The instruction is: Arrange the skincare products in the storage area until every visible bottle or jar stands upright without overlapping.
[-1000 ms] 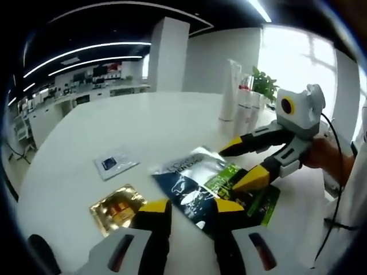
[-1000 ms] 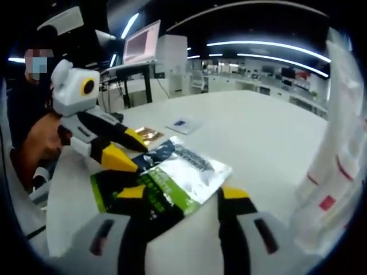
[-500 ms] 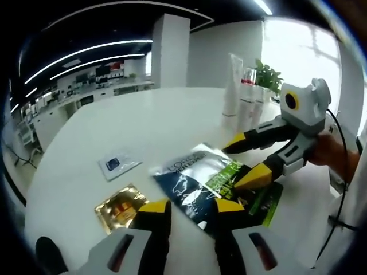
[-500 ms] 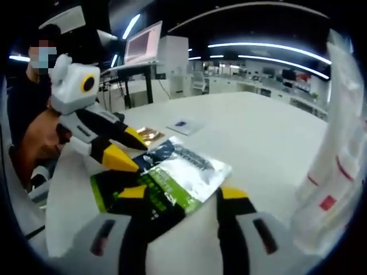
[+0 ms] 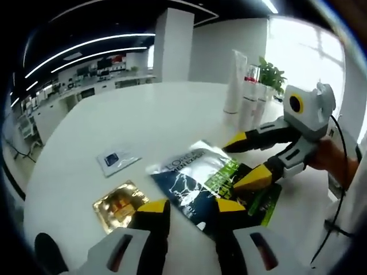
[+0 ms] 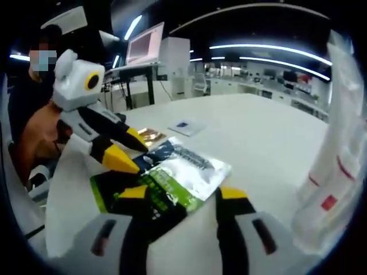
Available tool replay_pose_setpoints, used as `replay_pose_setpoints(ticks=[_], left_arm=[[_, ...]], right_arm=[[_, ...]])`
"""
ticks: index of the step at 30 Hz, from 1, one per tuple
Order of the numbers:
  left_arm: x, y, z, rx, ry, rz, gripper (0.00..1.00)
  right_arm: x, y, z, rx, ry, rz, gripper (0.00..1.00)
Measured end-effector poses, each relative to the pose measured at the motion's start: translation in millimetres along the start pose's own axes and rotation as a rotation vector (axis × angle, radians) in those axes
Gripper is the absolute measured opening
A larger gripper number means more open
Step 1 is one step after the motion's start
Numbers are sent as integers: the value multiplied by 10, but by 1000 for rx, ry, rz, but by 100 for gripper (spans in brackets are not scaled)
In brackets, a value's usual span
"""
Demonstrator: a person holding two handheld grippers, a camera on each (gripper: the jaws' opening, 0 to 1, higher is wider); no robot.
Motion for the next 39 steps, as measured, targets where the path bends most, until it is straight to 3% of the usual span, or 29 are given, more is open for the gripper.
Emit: replay_pose_setpoints(ticks=[6, 14, 25, 36, 37, 39], left_arm=[[-17, 20, -8, 7, 3, 15, 32], [-15, 13, 39, 41, 9, 3, 27], [-24, 16, 132, 177, -43, -40, 22], [-47, -5, 175, 247, -80, -76, 13], [-58, -14, 92, 282, -151, -63, 10], [-76, -3, 106, 277, -128, -81, 10]], right_arm=[[3, -15, 2, -1, 1, -17, 46], [4, -22, 2, 7, 12, -27, 46], [-14, 0, -11, 4, 10, -20, 44], [-23, 3, -55, -16, 4, -32, 38], [-26, 5, -39, -12, 20, -33, 37], [-29, 3, -45, -12, 17, -38, 37]])
Point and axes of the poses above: the point that each gripper's makers call its tool centre point, and the gripper's own axes: x roughly backward along the fingers, z roughly to its left, y roughly out of its top, the point moved 7 cm from there along x, roughly backward along the fingers, and after that the axes turned 5 degrees about y, right-handed, at the moved point
